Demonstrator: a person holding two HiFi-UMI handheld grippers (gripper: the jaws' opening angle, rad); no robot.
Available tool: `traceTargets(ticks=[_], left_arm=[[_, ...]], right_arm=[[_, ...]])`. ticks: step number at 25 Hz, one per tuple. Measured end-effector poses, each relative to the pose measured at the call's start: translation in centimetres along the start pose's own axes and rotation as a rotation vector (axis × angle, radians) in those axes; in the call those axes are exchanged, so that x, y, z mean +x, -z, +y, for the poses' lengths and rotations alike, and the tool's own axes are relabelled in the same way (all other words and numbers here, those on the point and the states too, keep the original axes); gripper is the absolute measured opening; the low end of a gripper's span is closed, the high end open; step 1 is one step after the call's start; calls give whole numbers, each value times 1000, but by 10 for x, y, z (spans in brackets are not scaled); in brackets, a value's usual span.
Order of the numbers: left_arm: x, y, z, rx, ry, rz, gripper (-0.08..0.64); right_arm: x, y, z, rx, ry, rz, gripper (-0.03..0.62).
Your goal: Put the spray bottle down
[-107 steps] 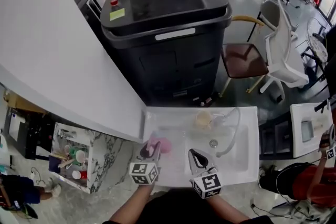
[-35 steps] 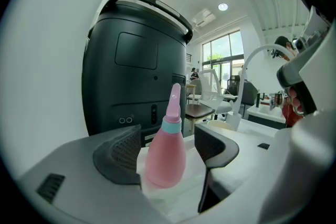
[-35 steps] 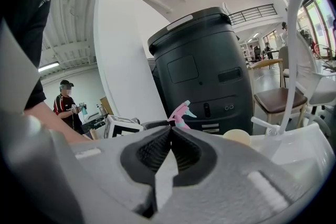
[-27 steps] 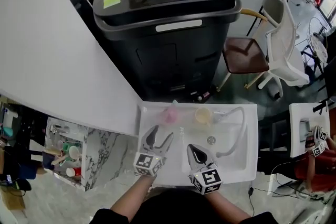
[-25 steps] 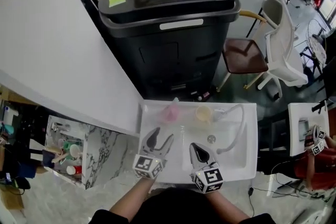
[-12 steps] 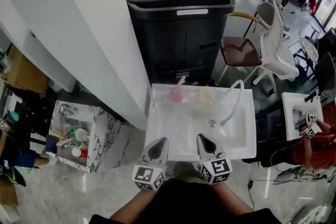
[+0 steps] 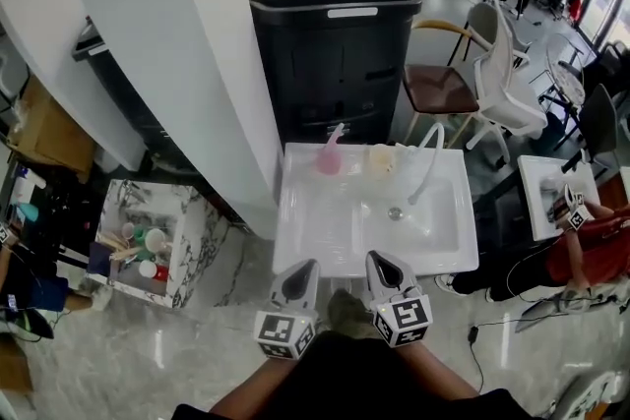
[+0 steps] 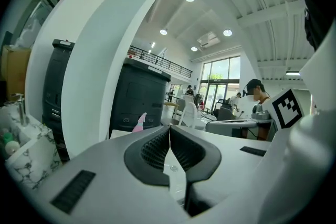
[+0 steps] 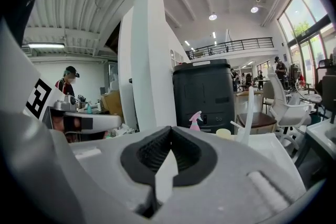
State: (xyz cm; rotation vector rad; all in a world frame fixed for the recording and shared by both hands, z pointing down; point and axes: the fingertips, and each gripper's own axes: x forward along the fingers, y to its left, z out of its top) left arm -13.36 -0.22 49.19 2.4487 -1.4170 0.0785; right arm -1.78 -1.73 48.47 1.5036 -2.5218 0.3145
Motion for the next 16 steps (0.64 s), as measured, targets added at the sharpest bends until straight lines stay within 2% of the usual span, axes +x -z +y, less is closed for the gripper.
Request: traceTargets(ticks=[7, 12, 16], left_arm=[[-18, 11, -17, 17, 18, 7, 18], [-27, 13, -24, 20, 32, 13, 18], [-34, 15, -25, 21, 34, 15, 18]], right_arm=[[-29, 18, 10, -3, 19, 12, -3], [-38, 18, 18, 23, 22, -4, -3], [-41, 18, 26, -2, 18, 4, -3]])
